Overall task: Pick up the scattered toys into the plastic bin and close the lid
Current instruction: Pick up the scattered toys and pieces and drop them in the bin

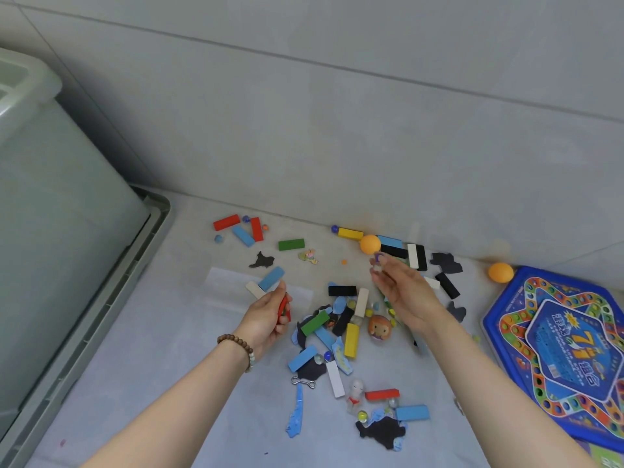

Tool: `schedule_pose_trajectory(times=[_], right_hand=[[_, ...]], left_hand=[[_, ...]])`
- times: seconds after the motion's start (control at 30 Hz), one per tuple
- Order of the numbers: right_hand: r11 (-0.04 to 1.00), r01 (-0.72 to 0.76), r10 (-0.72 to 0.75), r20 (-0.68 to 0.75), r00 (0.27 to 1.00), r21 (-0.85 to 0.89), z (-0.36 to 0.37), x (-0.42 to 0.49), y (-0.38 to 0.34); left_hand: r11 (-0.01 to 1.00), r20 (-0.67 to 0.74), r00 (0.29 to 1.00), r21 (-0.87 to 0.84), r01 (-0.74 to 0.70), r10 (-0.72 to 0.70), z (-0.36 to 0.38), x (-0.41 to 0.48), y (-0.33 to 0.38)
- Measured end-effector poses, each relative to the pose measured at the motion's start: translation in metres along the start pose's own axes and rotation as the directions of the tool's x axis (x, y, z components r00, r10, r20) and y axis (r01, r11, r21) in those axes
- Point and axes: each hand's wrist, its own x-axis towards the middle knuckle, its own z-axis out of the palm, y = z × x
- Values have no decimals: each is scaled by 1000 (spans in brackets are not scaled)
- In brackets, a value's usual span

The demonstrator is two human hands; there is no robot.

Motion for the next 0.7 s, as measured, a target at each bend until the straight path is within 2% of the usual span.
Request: schedule_pose_trajectory(times=[0.07, 0.13, 0.2, 0.27, 0.33, 0.4, 0.43, 0.57, 0.63, 0.7], right_hand=[[986, -83, 71, 90, 993, 142, -7, -18, -5], [982, -125, 104, 144, 984, 141, -13, -34, -4], [993, -122, 121, 92, 988, 5, -17, -43, 1], [974, -81, 71, -56, 996, -213, -28, -47, 9], [878, -25, -79, -196, 977, -478, -47, -49, 19], [695, 23, -244, -206, 948, -718, -68, -54, 30], [629, 45, -291, -181, 939, -776, -77, -58, 37], [523, 95, -379, -131, 916, -847, -88, -68, 56], [456, 54, -393, -147, 907, -888, -89, -64, 59], [334, -5, -396, -145, 907, -943, -87, -59, 60]], left_hand=[[1000, 10, 1000, 12, -7, 7, 1, -4, -1], [1000, 13, 1000, 23, -20, 20, 0, -8, -2], [999, 10, 999, 38, -32, 31, -1, -13, -3], [998, 6, 999, 58, -39, 39, -3, -17, -6], [996, -4, 999, 75, -38, 39, -6, -19, -11], [996, -13, 999, 86, -31, 32, -9, -21, -13], [995, -15, 999, 94, -28, 30, -10, -21, -14], [994, -24, 999, 109, -22, 25, -10, -20, -17], [994, -20, 1000, 106, -14, 16, -6, -19, -19], [993, -15, 1000, 119, 1, 1, -1, -19, -22]])
